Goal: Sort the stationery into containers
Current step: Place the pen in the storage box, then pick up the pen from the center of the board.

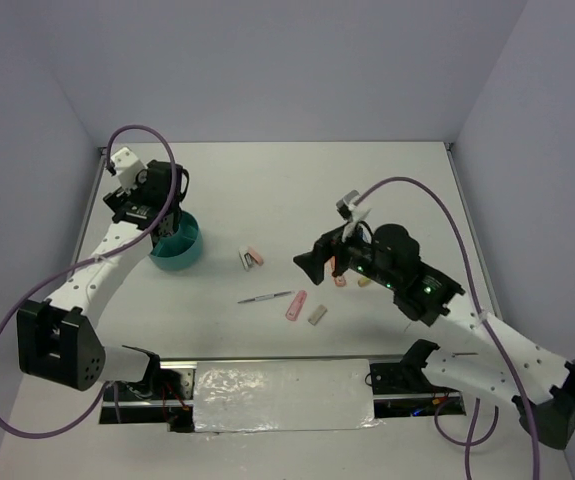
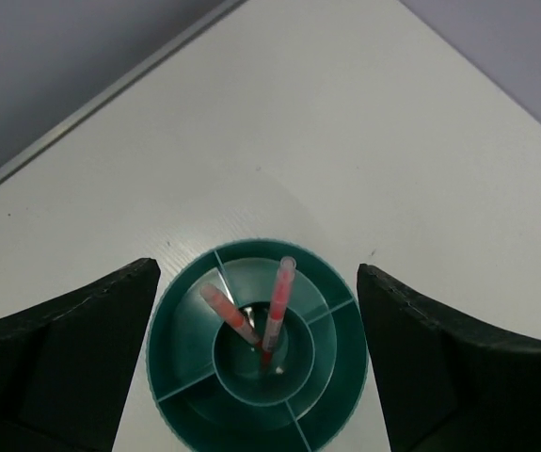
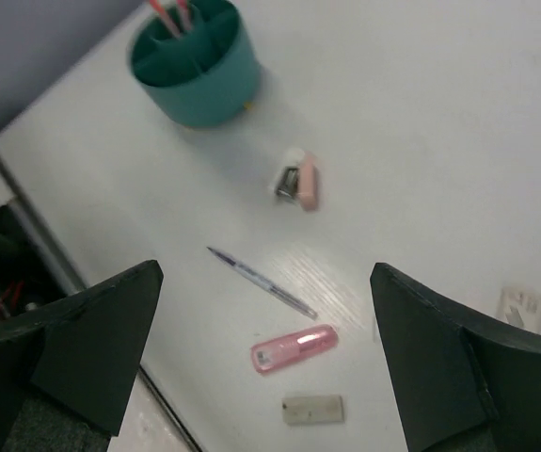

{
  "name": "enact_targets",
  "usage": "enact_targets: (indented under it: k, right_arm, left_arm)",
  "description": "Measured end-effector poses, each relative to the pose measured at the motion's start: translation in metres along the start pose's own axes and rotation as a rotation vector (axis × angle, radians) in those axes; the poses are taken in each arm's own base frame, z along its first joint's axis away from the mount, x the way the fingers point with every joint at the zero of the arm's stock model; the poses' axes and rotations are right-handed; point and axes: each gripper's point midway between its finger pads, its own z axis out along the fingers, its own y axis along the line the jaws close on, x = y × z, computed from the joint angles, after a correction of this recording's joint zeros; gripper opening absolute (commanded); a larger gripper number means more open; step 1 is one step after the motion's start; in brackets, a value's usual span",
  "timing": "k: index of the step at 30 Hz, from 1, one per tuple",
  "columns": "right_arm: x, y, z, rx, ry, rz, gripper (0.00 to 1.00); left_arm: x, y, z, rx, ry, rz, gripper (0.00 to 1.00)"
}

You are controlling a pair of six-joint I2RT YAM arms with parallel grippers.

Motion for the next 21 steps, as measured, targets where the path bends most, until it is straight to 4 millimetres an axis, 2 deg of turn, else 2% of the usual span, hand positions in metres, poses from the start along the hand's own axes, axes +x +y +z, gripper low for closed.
enact_targets:
  k: [3, 5, 8, 9, 11, 14, 16, 21]
  right_arm:
    - [0.025, -0.026, 0.023, 0.131, 0.139, 0.046, 1.0]
    - [0.052, -0.051, 0.037, 0.221, 0.254, 0.087, 0.97]
    - [0.102, -0.092, 0.042, 0.363, 0.435, 0.15, 0.8]
    - [0.118, -0.104, 0.042, 0.408, 0.493, 0.169, 0.7]
    - [0.148, -0.122, 0.042, 0.475, 0.599, 0.201, 0.62]
    - [0.177, -0.13, 0.046, 0.503, 0.697, 0.229, 0.51]
    - [0.189, -0.13, 0.051, 0.494, 0.741, 0.241, 0.47]
    - [0.198, -0.121, 0.066, 0.447, 0.777, 0.222, 0.47]
  left_arm:
    - [0.011, -0.002, -0.008, 0.051, 0.075, 0.029, 0.99]
    - [0.019, -0.008, -0.021, 0.136, 0.15, 0.046, 0.99]
    - [0.018, -0.018, -0.053, 0.318, 0.24, 0.067, 0.99]
    - [0.015, -0.02, -0.066, 0.38, 0.255, 0.072, 0.99]
    - [0.008, -0.021, -0.094, 0.518, 0.276, 0.104, 0.99]
    - [0.006, -0.017, -0.128, 0.695, 0.284, 0.171, 0.99]
    - [0.016, -0.008, -0.144, 0.787, 0.288, 0.223, 0.99]
    - [0.06, 0.022, -0.157, 0.859, 0.33, 0.288, 0.99]
